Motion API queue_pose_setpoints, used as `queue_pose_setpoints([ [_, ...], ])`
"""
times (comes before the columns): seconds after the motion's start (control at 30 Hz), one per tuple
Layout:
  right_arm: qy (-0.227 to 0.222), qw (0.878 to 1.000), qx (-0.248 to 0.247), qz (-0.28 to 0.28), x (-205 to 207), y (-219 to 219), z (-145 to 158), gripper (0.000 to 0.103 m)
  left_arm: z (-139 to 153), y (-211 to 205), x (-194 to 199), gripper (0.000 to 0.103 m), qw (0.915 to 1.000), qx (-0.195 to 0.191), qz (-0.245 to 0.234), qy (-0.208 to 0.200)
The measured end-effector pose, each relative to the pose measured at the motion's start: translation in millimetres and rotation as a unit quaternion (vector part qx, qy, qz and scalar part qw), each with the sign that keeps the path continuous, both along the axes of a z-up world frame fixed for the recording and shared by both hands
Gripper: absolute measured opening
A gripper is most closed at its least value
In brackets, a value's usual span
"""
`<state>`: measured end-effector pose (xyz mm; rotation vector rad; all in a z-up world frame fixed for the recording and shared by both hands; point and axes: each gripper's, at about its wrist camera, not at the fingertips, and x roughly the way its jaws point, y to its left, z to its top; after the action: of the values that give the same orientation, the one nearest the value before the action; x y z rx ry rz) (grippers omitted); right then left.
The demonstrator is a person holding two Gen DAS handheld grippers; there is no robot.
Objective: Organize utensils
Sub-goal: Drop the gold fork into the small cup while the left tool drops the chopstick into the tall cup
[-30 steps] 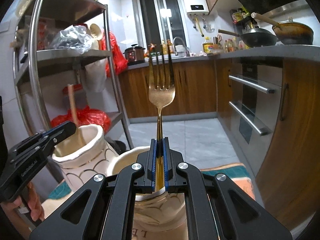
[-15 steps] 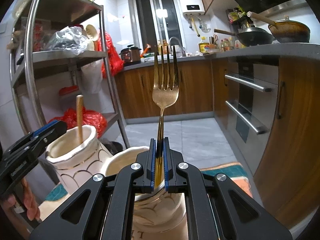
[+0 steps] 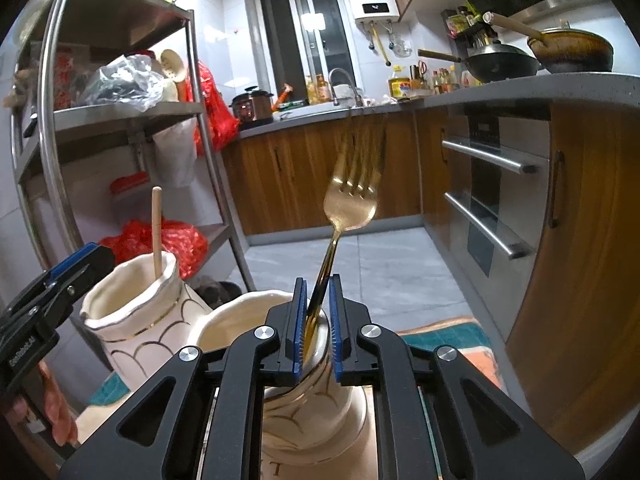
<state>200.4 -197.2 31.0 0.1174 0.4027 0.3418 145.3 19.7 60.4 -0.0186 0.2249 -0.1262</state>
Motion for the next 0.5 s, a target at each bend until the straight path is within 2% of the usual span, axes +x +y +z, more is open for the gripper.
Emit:
queue_pose_setpoints([
  [0.03, -0.001, 1.0, -0.001, -0.002, -0.1, 0.2, 0.5, 0.016, -0.2, 0.6, 0.3, 0.055, 1.0, -0.002, 0.0, 0.002],
  [0.17, -0.006, 1.0, 0.009, -0.002, -3.3, -6.3, 4.0, 0.036, -0.5, 4.3, -1.5, 0.062, 1.0, -0.008, 0.001, 0.002],
  [0.23, -0.009, 1.0, 0.012, 0.003, -8.0, -8.2, 7.1, 0.047, 0.7, 6.1, -5.5, 0.078, 0.9999, -0.011, 0.004, -0.002],
  [0.3, -0.017, 1.0, 0.016, 0.007, -15.7, -11.0, 11.7, 0.066, 2.1, 9.3, -12.2, 0.087, 0.9998, -0.018, 0.006, -0.01],
  [0.4, -0.025, 1.0, 0.019, 0.004, -29.4, -15.7, 18.7, 0.077, 3.0, 12.6, -21.9, 0.098, 0.9997, -0.021, 0.01, -0.011],
  [0.47, -0.027, 0.999, 0.024, 0.003, -37.6, -20.5, 22.5, 0.09, 2.4, 15.3, -31.9, 0.098, 0.9996, -0.023, 0.013, -0.011],
  [0.5, -0.03, 0.999, 0.027, 0.0, -44.5, -24.4, 24.6, 0.092, 2.3, 15.2, -36.3, 0.098, 0.9996, -0.023, 0.016, -0.011],
])
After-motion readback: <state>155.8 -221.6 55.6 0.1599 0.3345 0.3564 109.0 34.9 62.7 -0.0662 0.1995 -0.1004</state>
